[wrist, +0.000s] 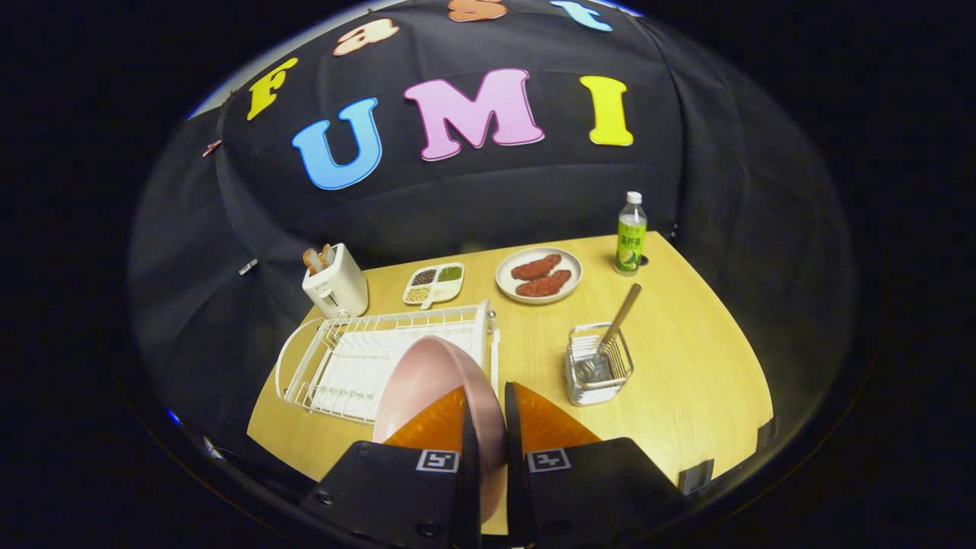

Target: Take the plate from the dish rack, then take the spoon from the basket and place it into the plate.

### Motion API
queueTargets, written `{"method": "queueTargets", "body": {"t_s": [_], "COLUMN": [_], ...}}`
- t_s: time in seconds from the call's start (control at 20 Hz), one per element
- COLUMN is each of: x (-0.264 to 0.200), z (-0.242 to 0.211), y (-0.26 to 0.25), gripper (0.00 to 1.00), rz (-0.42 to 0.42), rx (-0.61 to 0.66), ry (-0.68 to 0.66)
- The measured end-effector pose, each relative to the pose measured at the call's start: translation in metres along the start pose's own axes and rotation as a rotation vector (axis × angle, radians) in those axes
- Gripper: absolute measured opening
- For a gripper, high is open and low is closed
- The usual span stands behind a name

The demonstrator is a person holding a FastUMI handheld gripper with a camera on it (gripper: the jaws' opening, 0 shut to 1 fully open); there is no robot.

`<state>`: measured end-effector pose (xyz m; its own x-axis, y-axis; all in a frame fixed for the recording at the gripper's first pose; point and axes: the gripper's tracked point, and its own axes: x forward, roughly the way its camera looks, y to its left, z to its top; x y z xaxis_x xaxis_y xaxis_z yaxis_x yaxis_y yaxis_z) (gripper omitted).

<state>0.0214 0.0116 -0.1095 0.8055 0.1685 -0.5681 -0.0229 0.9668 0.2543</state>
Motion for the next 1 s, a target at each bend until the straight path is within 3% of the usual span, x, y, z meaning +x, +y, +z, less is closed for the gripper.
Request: {"method": "queueTargets", "body": {"t_s": [0.2,0.45,1.0], "x": [-0.011,0.008,0.084], "z": [-0.028,-0.059,-0.112], "y": [-0.046,-0.095,-0.127], "gripper": [0.18,0.18,0.21], "rz": [0.042,0.102,0.289], "rx": [-0.008,0.009,-0.016], "ry": [0.044,0.121,0.309]}}
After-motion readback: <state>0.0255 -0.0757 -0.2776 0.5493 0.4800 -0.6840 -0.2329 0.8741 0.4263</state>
